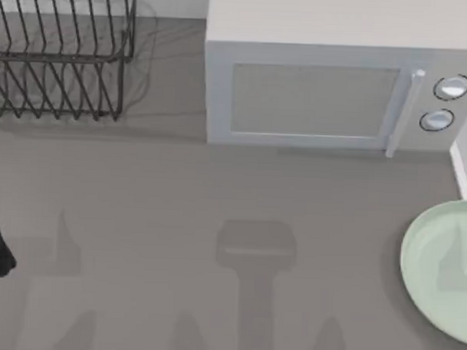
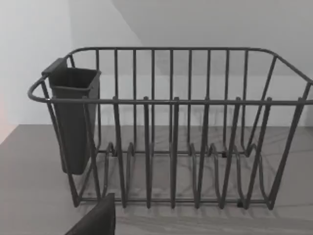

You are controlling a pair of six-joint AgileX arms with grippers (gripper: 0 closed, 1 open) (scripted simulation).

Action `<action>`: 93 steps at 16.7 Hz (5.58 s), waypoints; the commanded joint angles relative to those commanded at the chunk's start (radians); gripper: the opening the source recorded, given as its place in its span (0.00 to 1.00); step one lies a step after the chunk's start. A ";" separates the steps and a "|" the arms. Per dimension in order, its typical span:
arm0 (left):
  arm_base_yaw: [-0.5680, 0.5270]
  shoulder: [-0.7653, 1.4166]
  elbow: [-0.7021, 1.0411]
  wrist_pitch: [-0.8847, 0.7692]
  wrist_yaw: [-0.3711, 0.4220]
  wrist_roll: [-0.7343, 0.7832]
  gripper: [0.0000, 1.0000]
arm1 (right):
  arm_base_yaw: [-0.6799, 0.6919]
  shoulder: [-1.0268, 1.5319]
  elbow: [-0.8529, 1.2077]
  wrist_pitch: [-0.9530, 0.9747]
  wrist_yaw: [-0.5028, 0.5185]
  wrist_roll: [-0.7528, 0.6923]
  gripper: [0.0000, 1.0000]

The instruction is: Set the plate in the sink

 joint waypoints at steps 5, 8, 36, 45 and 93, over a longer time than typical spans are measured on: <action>0.000 0.000 0.000 0.000 0.000 0.000 1.00 | 0.000 0.000 0.000 0.000 0.000 0.000 1.00; 0.000 0.000 0.000 0.000 0.000 0.000 1.00 | 0.000 0.000 0.000 0.000 0.000 0.000 1.00; 0.000 0.000 0.000 0.000 0.000 0.000 1.00 | 0.182 0.744 0.551 -0.488 0.000 0.188 1.00; 0.000 0.000 0.000 0.000 0.000 0.000 1.00 | 0.358 1.534 1.081 -0.957 0.000 0.369 1.00; 0.000 0.000 0.000 0.000 0.000 0.000 1.00 | 0.388 1.820 1.008 -0.654 0.007 0.414 0.00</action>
